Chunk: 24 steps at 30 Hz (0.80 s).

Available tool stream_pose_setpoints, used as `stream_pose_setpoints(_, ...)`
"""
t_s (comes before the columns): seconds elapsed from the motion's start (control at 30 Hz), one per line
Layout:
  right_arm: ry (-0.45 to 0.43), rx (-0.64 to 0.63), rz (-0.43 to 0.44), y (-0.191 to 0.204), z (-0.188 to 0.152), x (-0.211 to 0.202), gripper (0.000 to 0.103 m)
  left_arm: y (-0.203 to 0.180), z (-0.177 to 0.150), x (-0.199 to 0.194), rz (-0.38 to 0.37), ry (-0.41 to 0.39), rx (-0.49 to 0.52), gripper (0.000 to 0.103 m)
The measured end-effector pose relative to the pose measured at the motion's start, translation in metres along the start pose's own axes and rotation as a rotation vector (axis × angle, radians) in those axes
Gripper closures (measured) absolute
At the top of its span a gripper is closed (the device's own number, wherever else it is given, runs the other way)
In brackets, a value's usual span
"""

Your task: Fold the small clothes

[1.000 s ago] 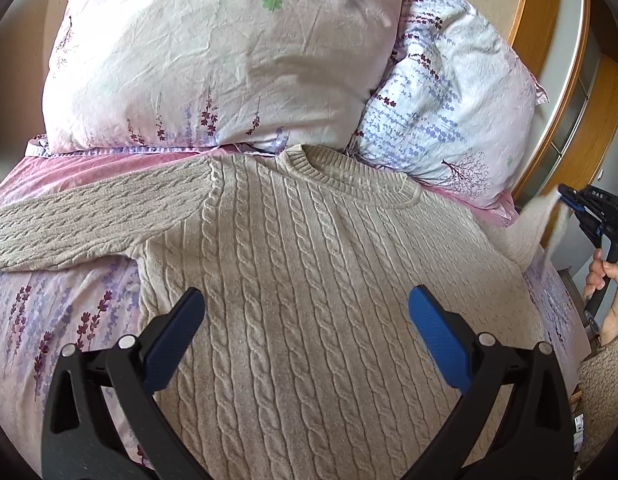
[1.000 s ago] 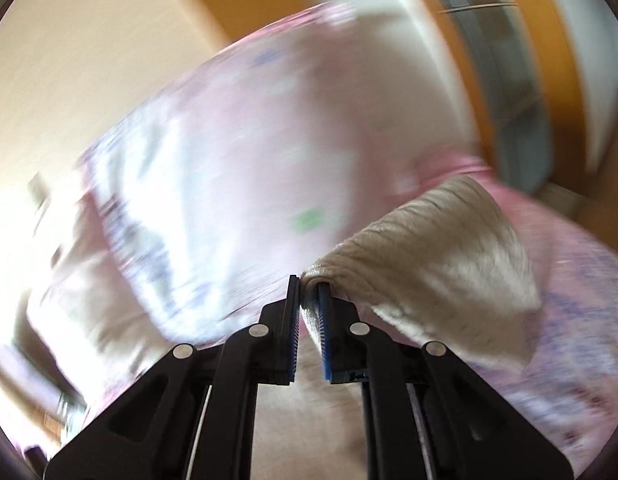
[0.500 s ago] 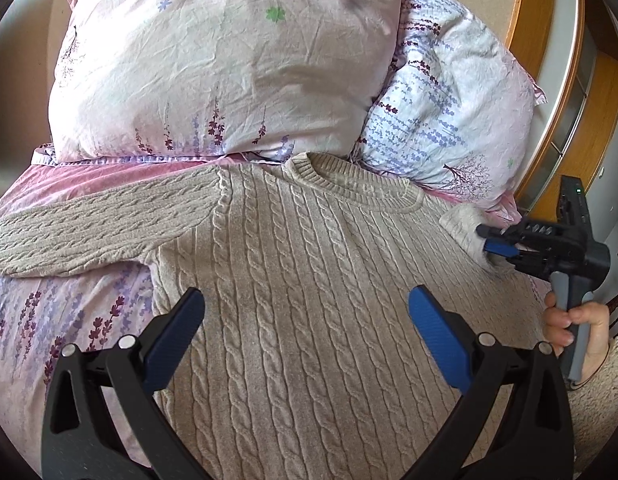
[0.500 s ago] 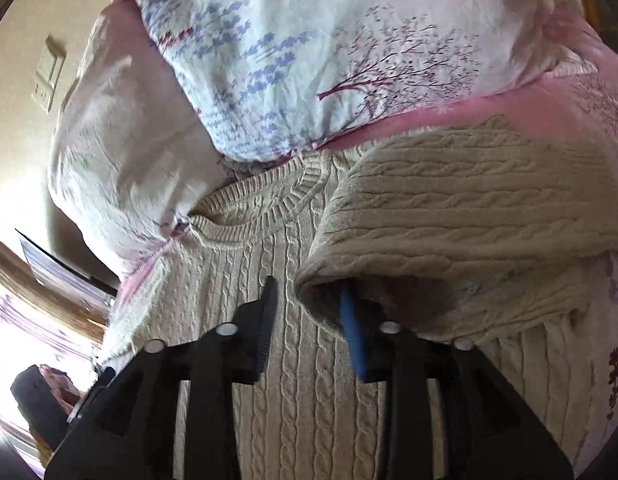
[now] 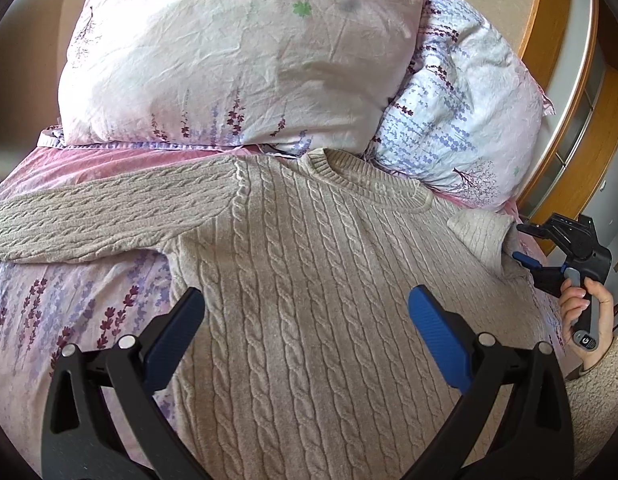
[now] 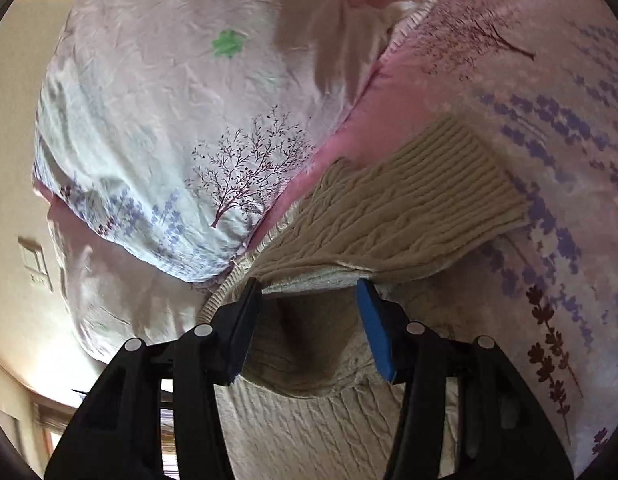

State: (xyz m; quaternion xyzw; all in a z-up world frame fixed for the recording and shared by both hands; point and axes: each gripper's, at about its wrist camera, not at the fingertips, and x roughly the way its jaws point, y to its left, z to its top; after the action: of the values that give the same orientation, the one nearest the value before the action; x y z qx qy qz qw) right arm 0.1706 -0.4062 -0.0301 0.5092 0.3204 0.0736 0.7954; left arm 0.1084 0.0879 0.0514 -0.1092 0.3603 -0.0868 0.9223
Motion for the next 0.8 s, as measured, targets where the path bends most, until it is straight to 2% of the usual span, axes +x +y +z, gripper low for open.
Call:
stream_pose_setpoints(0.13,0.066,0.17,0.06,-0.014,0.0,0.006,0.05,0.004,0.0,-0.002,0.011,-0.004,-0.005,0.002)
stream_pose_setpoints(0.2,0.058,0.199,0.025,-0.017,0.0,0.003,0.05,0.005,0.0,-0.002,0.013,-0.003,-0.006,0.002)
stream_pose_setpoints(0.37,-0.05,0.179,-0.101,-0.02,0.008,-0.012,0.052,0.006,-0.002,-0.002,0.011,0.0,-0.002,0.002)
stream_pose_setpoints(0.47,-0.075,0.183,-0.183,-0.025,0.012,-0.006,0.068,0.008,-0.001,-0.002,0.011,0.0,-0.006,0.002)
stream_pose_setpoints(0.5,-0.087,0.176,-0.214,-0.028,0.013,-0.004,0.082,0.01,-0.001,-0.003,0.011,-0.001,-0.01,0.002)
stream_pose_setpoints(0.53,-0.1,0.155,-0.228,-0.029,0.015,-0.005,0.091,0.012,-0.001,-0.003,0.009,0.0,-0.015,0.002)
stream_pose_setpoints(0.6,-0.156,0.047,-0.268,-0.015,0.014,-0.008,0.093,0.016,0.0,-0.004,-0.001,0.003,-0.03,0.002)
stream_pose_setpoints(0.67,-0.212,-0.071,-0.267,0.008,0.009,-0.016,0.093,0.022,0.003,-0.004,-0.014,0.007,-0.048,0.002)
stream_pose_setpoints(0.73,-0.247,-0.21,-0.209,0.043,-0.002,-0.023,0.093,0.025,0.008,-0.002,-0.033,0.014,-0.066,0.002)
stream_pose_setpoints(0.8,-0.243,-0.315,-0.148,0.072,-0.014,-0.023,0.093,0.029,0.015,0.002,-0.065,0.02,-0.089,0.002)
